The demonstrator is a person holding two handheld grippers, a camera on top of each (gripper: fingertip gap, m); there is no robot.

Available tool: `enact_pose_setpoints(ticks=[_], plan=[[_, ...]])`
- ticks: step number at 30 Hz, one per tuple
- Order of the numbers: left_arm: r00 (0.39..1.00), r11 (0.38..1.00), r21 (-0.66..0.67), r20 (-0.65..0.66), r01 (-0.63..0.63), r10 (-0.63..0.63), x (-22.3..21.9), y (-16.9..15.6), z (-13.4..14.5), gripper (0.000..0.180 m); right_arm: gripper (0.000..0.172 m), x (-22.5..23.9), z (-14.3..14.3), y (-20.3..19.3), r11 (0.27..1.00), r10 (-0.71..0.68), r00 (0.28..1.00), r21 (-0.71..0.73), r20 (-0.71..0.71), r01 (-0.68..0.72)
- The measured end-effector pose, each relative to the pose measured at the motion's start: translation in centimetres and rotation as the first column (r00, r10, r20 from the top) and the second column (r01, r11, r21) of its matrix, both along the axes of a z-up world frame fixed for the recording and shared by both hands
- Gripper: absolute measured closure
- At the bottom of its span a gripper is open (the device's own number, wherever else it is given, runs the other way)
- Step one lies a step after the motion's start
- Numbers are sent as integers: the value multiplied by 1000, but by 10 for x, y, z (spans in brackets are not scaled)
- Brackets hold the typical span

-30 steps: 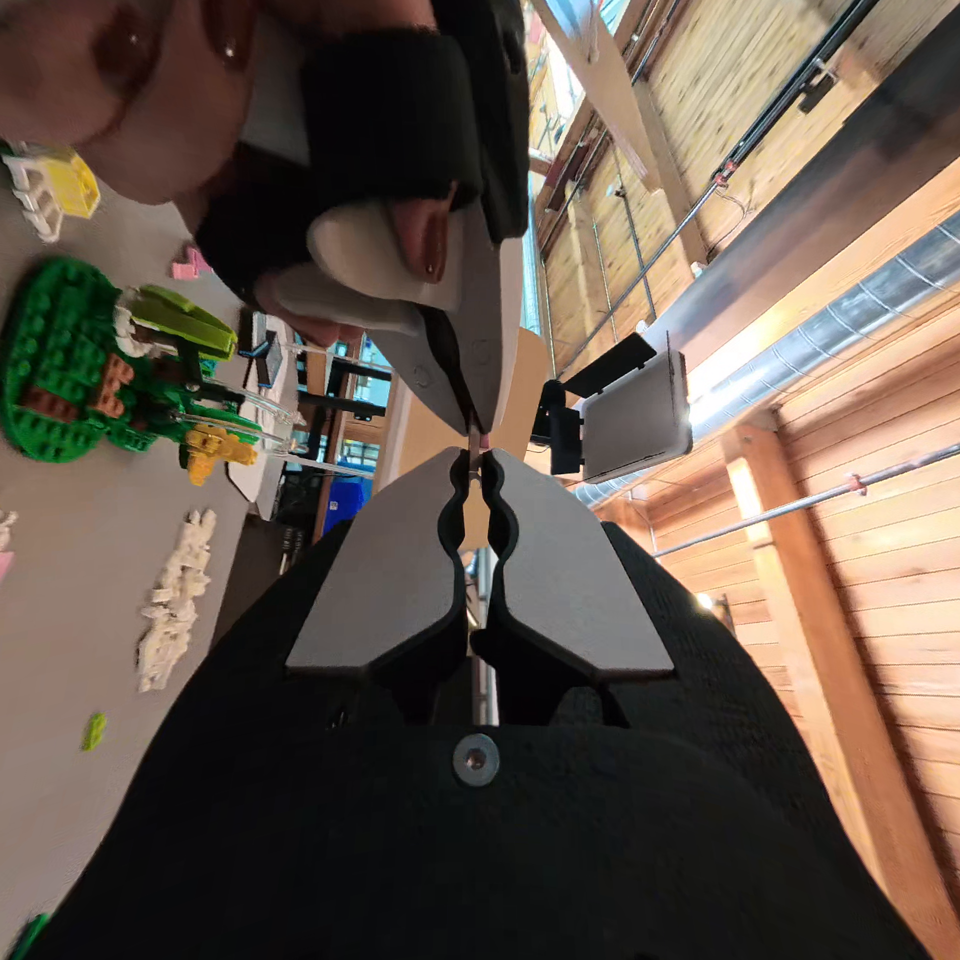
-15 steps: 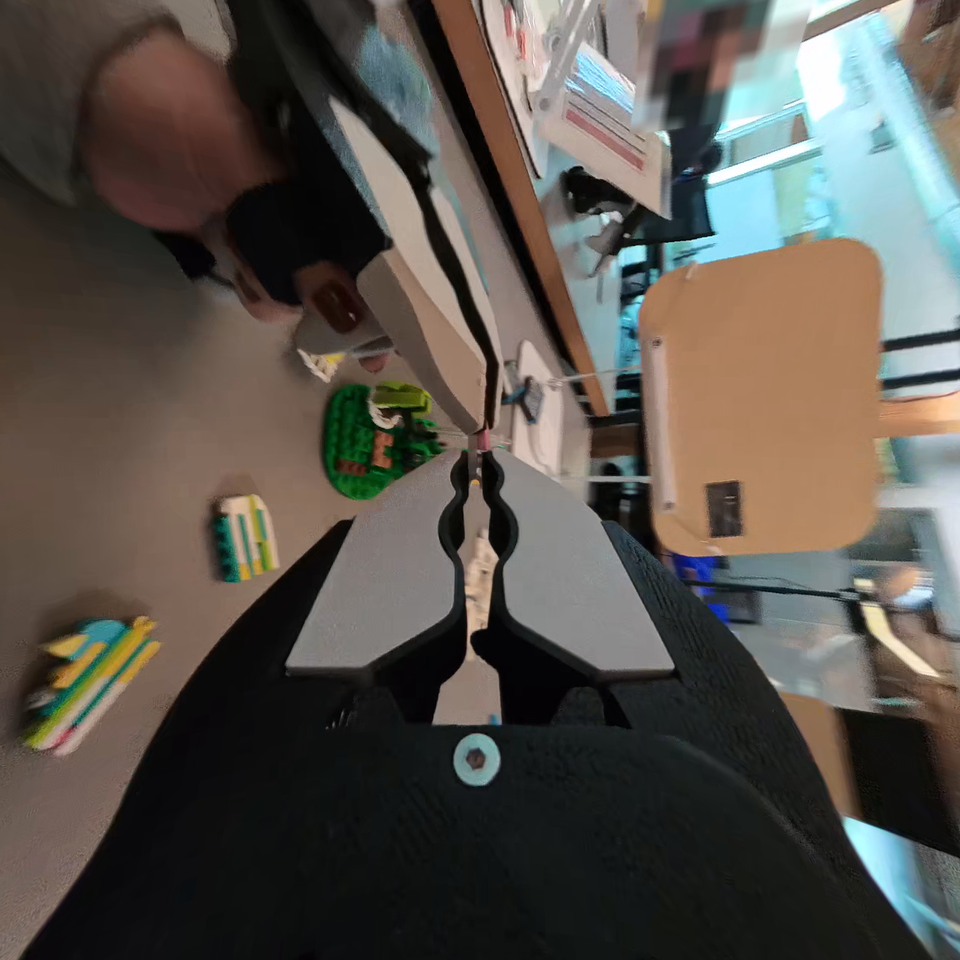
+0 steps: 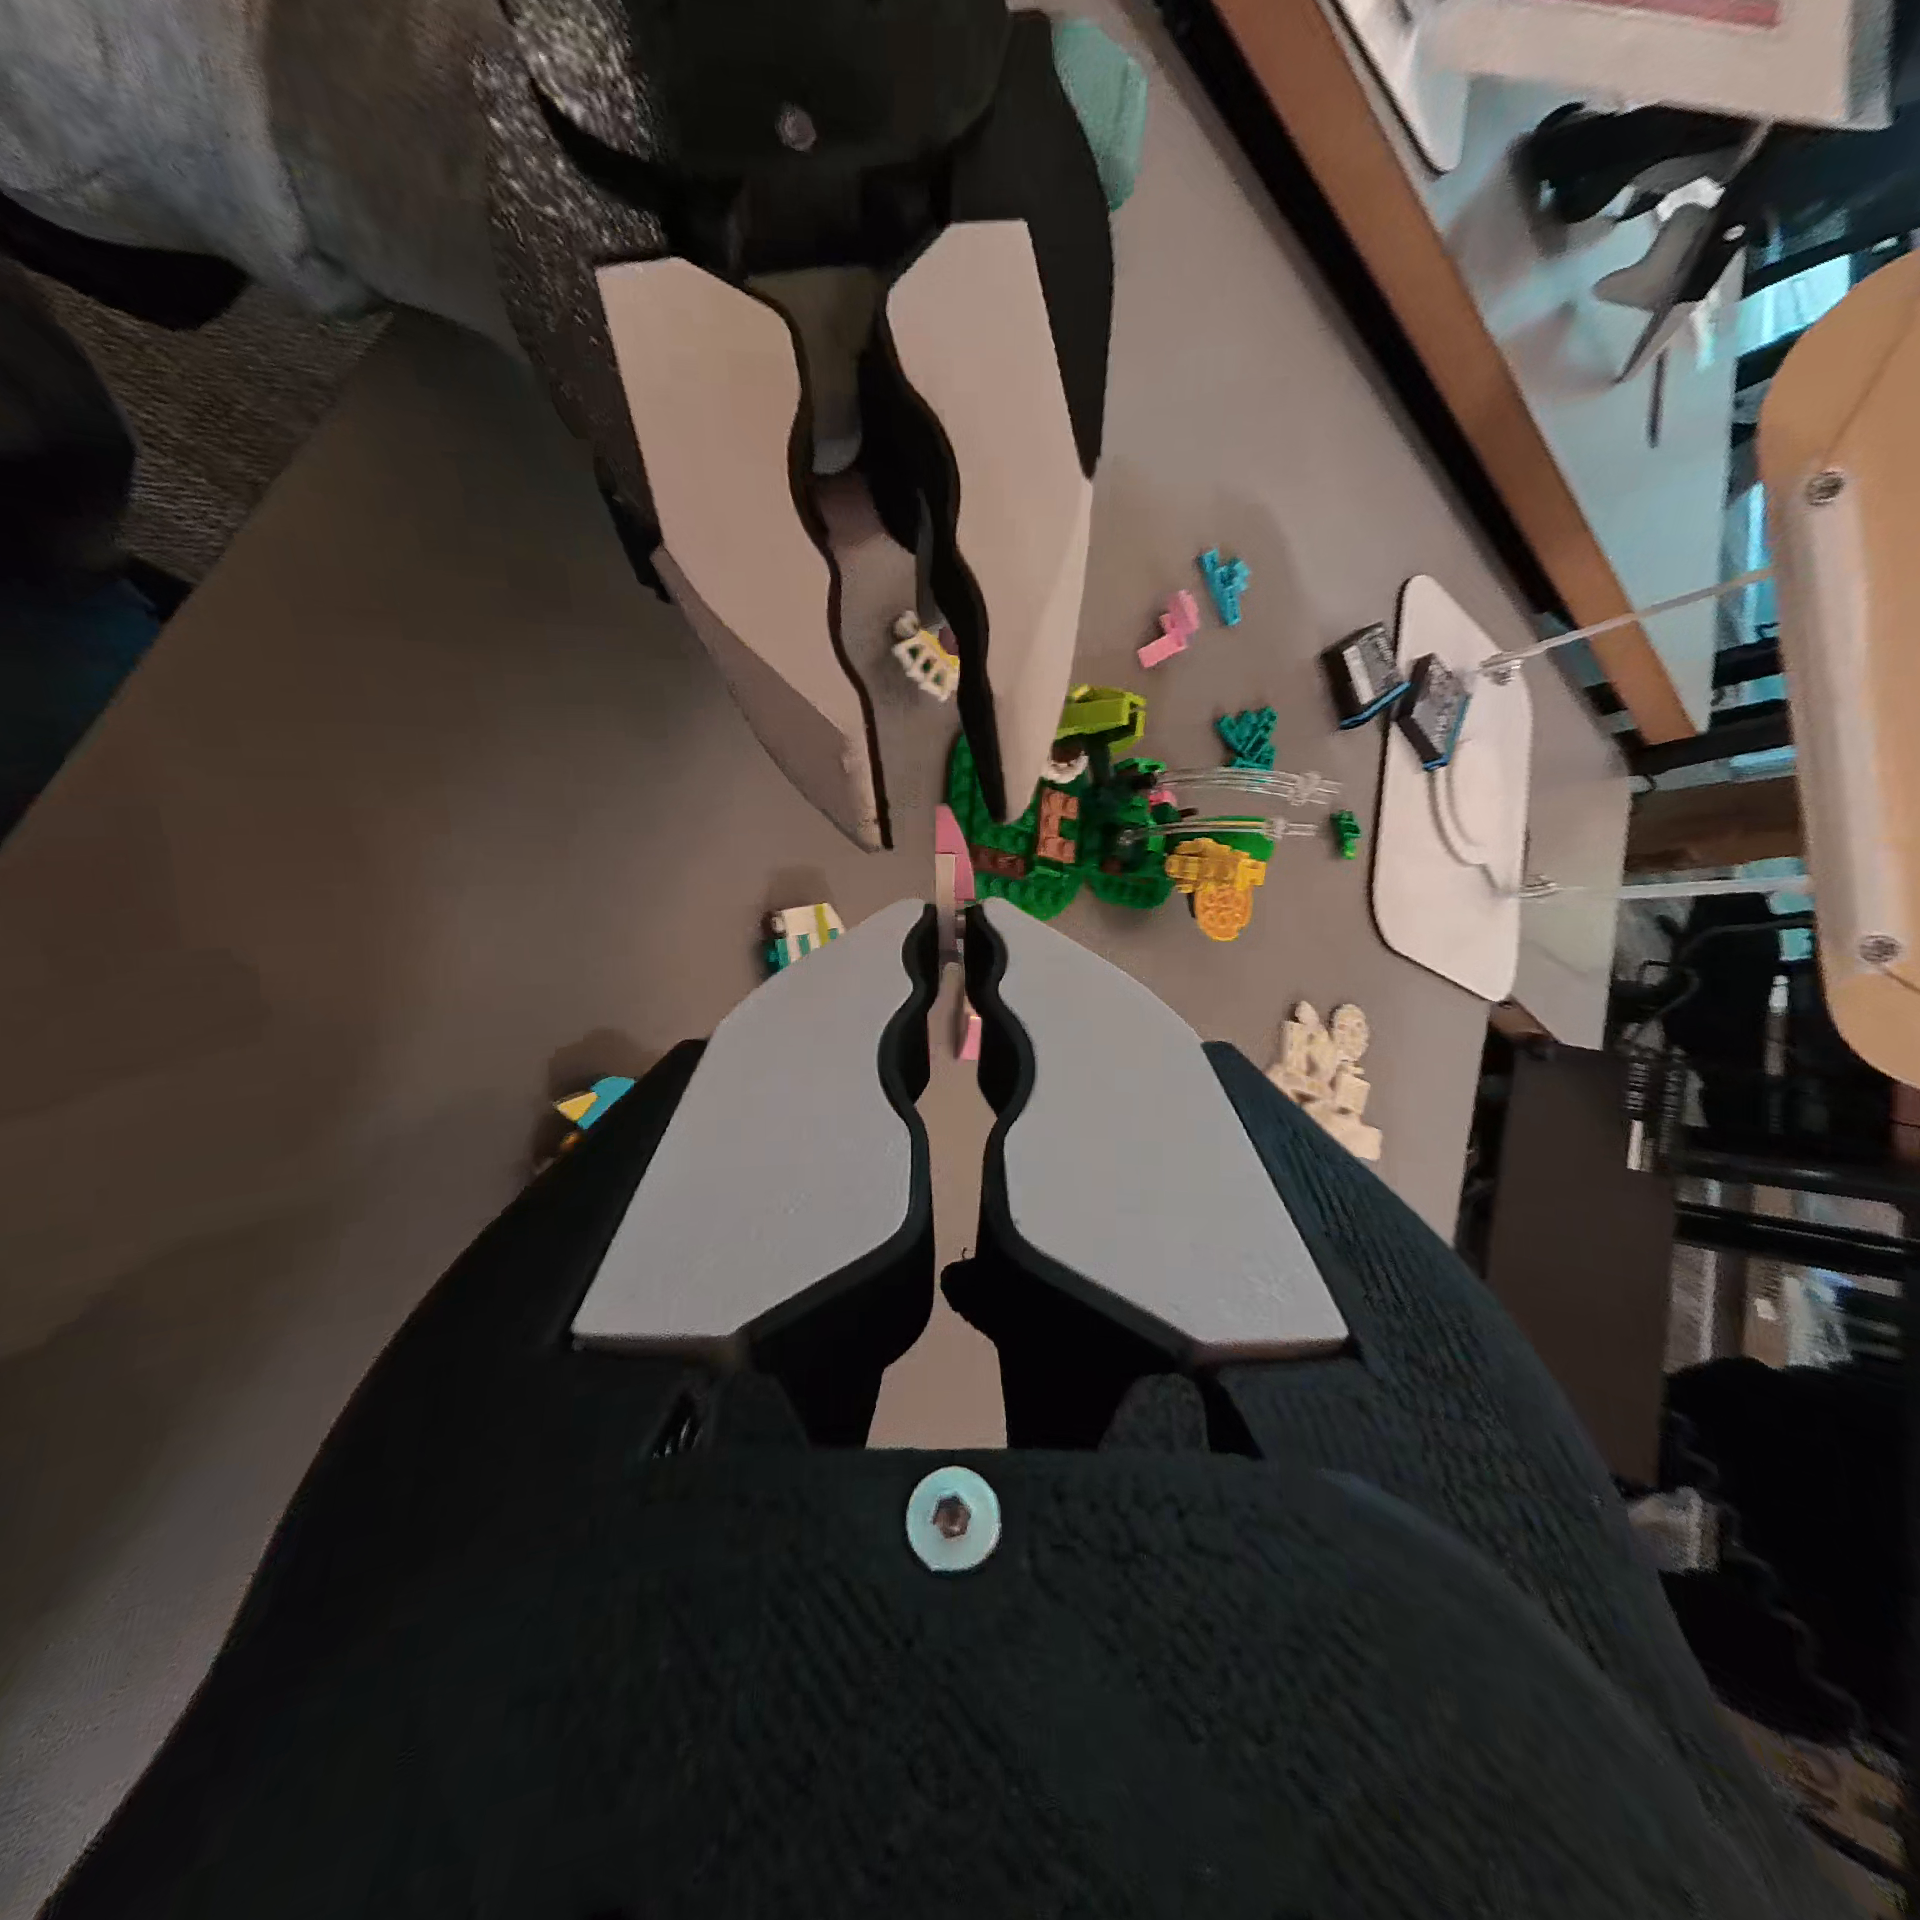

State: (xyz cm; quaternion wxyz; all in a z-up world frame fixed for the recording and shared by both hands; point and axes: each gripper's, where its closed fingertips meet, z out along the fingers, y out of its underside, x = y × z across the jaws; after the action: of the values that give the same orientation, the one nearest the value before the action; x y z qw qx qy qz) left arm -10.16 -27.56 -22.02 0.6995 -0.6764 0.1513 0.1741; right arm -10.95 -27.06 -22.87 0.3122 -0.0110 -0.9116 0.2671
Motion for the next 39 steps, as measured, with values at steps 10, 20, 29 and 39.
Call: enact_pose_setpoints(ticks=[10, 20, 29, 39], plan=[[972, 943, -256, 152, 211, -176, 26, 9, -38, 177, 169, 27, -36, 8, 943, 148, 975, 273, 165, -189], [994, 986, -153, 100, 61, -46, 3, 11, -25, 177, 168, 8, -24, 14, 789, 316, 948, 565, -33, -243], [855, 831, 231, 258, -506, 449, -93, -64, 32, 178, 168, -120, -26, 81, 912, -102, 976, 373, -194, 170], [783, 758, 231, 318, -611, 534, -114, -86, 31, 177, 169, -233, -79, 148, 874, -486, 873, 54, 35, 484]])
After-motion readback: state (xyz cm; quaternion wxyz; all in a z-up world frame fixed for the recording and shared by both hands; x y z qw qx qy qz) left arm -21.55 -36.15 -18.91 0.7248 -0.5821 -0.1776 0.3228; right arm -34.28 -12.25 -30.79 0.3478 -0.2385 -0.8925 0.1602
